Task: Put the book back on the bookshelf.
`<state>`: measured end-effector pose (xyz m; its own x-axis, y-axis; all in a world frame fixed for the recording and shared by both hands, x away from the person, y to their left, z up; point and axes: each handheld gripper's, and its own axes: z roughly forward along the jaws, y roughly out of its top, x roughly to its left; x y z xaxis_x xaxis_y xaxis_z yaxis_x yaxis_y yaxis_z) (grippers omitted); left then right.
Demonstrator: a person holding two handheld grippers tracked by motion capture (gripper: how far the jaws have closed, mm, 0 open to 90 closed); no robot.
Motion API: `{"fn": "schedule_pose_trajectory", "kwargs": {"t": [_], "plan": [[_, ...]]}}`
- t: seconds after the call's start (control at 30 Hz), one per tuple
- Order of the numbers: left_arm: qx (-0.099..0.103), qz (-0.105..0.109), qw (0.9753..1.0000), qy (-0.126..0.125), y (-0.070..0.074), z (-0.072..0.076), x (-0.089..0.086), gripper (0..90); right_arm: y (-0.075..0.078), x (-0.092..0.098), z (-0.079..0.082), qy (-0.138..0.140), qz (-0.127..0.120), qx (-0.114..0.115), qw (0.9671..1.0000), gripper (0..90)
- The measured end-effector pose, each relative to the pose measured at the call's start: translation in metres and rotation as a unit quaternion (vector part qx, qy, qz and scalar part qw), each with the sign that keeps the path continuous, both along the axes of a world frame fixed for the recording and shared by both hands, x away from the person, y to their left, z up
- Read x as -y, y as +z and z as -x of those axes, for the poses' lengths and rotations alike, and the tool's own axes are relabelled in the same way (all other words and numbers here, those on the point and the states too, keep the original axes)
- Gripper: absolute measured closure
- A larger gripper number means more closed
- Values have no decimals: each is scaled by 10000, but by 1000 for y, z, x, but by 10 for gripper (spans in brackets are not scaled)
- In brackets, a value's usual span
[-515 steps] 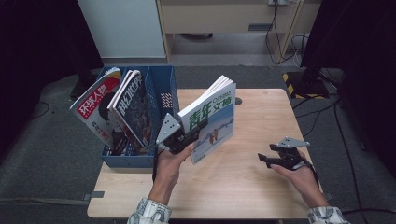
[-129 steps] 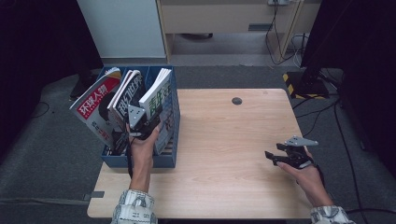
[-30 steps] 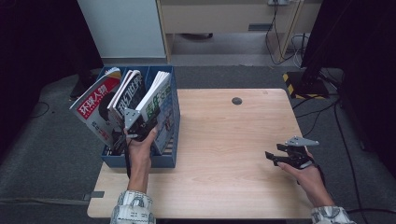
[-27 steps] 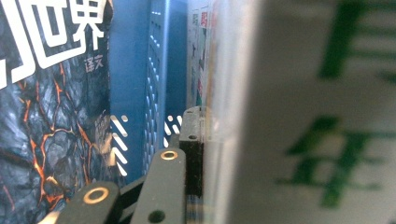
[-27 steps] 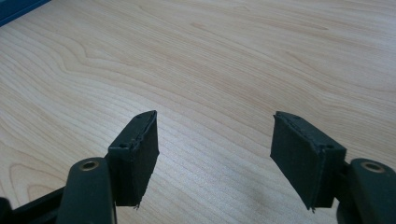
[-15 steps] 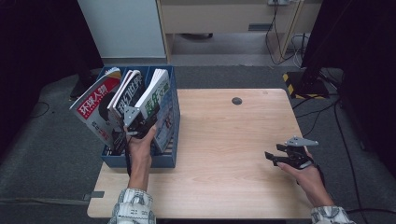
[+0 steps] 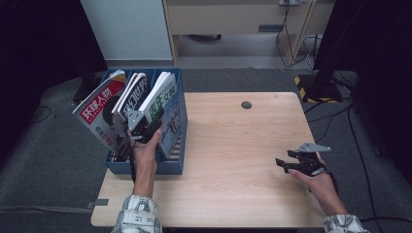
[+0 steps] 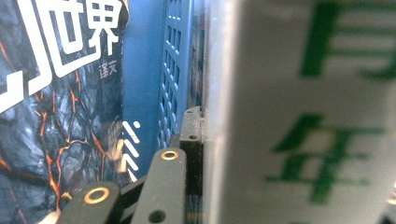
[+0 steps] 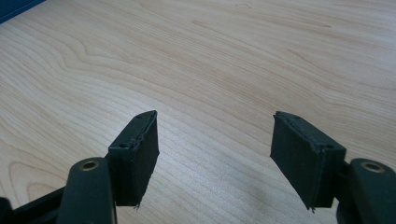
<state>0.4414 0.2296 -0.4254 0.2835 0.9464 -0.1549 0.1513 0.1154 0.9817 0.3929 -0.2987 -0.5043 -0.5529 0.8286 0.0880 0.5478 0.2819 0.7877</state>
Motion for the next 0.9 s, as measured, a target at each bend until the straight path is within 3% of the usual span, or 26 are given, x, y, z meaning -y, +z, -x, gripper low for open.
{"fn": "schedule_pose_trajectory", "kwargs": {"t": [0.43,0.57,0.8,0.9], "plan": [[-116,-238,9995,179,3,3,5,714,-1,0,0,-15,14,-31,10000,305],[-159,-128,9997,108,2,5,3,677,-1,-1,0,-3,13,-44,10000,294],[-252,-206,9994,98,3,10,3,558,-1,-1,0,-3,11,-56,10000,278],[-304,-110,9995,-1,4,13,1,533,-1,-1,0,21,16,-74,10000,275]]}}
